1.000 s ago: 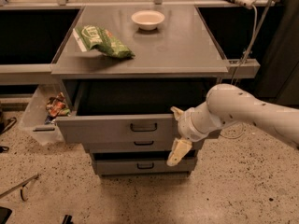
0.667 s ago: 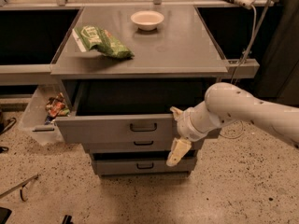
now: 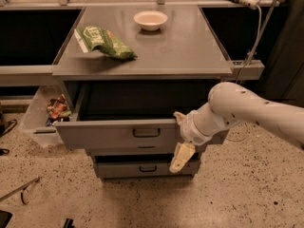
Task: Open top drawer
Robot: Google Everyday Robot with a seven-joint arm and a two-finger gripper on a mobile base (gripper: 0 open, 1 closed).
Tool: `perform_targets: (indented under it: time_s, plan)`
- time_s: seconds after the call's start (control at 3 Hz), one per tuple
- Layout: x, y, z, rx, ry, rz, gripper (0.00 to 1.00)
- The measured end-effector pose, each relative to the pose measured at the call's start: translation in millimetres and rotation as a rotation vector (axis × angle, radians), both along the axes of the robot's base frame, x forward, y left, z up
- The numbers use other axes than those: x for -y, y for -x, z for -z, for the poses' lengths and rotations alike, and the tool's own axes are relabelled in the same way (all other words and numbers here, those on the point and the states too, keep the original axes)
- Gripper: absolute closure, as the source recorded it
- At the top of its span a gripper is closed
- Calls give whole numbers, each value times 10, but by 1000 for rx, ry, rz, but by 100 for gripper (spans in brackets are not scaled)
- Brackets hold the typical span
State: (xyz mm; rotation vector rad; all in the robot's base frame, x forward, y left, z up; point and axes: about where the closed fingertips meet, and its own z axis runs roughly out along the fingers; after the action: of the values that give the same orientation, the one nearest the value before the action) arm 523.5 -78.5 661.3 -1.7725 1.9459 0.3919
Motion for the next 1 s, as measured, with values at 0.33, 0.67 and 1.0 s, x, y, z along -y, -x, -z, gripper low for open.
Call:
perform_targets:
  time_s: [0.33, 0.67, 1.0]
  plan:
    - [-1, 0, 2, 0, 0, 0, 0]
    - [6, 2, 30, -8, -2, 5, 0]
    - [12, 49, 15, -19, -8, 12, 0]
